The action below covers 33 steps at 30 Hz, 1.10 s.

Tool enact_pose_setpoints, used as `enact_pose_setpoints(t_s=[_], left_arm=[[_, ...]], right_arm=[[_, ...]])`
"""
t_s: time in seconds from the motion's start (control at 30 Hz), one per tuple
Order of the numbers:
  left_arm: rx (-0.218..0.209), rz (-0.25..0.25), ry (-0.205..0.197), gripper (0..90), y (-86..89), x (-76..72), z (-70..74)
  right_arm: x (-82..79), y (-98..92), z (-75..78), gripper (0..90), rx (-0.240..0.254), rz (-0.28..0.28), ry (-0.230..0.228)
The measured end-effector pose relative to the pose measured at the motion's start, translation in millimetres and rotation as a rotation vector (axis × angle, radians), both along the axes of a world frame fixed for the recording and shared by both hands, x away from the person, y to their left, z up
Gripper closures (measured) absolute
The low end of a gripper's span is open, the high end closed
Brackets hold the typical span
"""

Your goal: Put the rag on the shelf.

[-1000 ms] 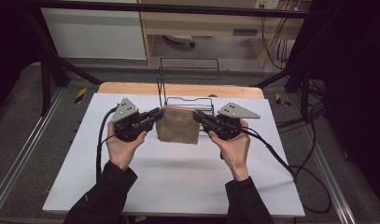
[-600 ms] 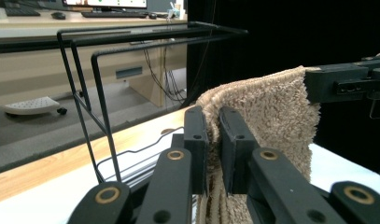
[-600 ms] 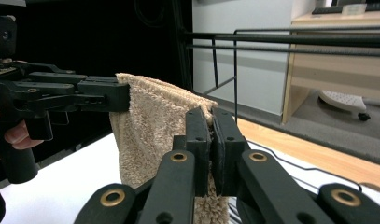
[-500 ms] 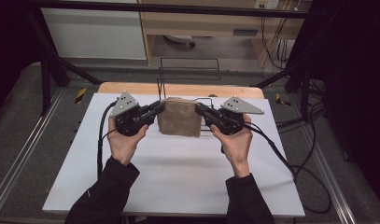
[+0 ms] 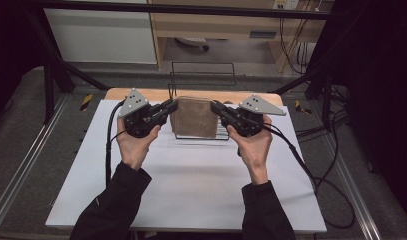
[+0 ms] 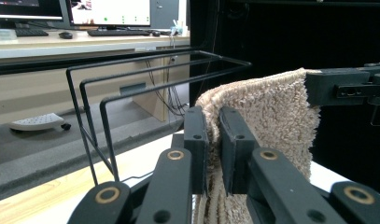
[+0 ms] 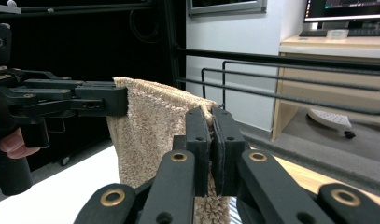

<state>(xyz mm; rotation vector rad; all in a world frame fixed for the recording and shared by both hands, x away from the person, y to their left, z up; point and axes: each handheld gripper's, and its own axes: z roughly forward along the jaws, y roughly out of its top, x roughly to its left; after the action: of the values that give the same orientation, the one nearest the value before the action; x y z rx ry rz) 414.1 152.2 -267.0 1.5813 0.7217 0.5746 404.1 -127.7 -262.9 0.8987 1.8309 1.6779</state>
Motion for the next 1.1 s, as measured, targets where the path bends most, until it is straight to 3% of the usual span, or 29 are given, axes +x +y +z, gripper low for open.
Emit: enact_pose_setpoints(t_s=[1.1], left_arm=[[-0.036, 0.015, -0.079, 81.8, -6.7, 21.7, 40.7]], right_arm=[[18.2, -1.6, 41.7, 86.9, 0.019, -0.038, -0.097]])
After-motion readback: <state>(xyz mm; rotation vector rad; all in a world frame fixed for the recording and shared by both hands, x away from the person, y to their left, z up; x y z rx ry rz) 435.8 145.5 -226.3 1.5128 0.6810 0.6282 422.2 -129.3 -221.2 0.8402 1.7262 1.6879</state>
